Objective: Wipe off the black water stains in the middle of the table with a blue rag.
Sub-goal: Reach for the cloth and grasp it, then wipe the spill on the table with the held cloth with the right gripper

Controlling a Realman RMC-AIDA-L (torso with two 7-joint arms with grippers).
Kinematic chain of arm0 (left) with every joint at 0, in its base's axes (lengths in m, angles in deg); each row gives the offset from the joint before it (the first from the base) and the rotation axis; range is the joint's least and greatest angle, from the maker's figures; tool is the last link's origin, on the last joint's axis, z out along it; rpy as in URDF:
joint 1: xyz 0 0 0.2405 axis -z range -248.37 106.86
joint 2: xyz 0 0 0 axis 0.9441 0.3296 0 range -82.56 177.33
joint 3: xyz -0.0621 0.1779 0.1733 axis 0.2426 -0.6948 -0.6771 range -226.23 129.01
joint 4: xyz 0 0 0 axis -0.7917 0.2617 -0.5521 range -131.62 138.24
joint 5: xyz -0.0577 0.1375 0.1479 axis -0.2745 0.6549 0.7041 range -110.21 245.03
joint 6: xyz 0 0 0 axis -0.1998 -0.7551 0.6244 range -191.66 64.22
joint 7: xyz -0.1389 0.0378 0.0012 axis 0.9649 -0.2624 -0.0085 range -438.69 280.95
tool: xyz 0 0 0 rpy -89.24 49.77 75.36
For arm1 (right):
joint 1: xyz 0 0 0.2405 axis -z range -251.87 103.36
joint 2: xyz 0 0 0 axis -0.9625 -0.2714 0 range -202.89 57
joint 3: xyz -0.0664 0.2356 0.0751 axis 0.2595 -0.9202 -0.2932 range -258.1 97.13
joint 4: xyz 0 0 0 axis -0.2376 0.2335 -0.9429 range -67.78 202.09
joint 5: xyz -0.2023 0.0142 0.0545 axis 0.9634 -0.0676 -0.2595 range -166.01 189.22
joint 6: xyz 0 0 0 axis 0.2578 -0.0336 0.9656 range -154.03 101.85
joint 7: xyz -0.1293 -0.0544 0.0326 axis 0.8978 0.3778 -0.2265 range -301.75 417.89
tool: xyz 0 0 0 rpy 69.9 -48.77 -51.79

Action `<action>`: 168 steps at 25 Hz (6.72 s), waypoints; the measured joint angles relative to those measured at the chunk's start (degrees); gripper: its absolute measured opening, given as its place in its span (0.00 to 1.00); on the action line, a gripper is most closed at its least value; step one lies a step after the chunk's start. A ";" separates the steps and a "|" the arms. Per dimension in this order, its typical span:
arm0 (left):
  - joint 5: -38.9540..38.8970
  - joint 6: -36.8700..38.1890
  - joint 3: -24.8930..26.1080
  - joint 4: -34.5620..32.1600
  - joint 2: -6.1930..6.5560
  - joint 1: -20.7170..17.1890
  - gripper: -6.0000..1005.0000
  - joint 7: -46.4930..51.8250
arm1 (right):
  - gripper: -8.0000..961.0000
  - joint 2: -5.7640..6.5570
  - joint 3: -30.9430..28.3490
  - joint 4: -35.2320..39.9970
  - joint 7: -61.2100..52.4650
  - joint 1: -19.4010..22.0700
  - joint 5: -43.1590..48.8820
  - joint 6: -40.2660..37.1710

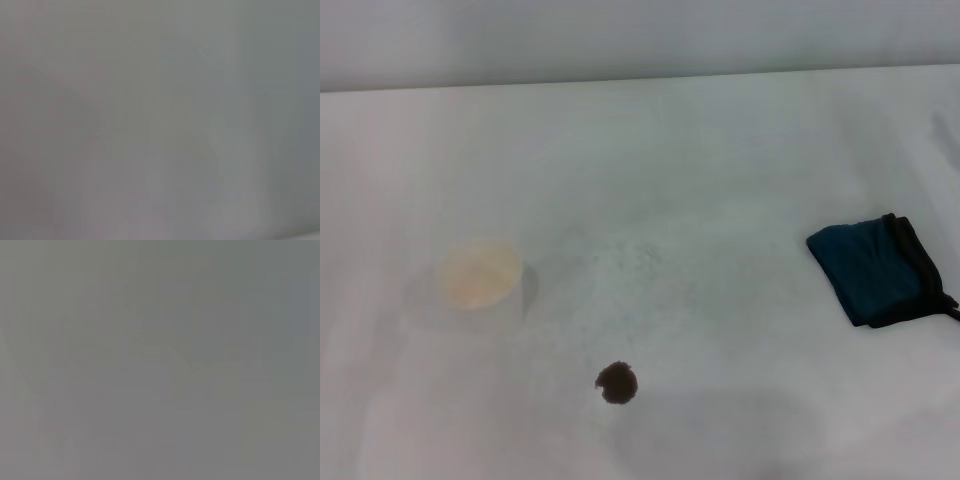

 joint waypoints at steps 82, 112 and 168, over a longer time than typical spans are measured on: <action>-4.13 -4.43 -0.07 11.31 0.22 13.95 0.86 10.39 | 0.08 -1.03 50.24 47.20 -118.25 -16.84 98.91 28.80; -4.03 -7.99 -0.39 11.88 0.22 17.73 0.86 10.21 | 0.08 -1.40 82.41 45.45 -126.05 -25.08 71.48 10.96; -4.85 -10.45 0.06 12.70 0.31 17.76 0.86 9.60 | 0.08 -0.75 73.88 53.55 -129.98 -19.15 88.84 23.27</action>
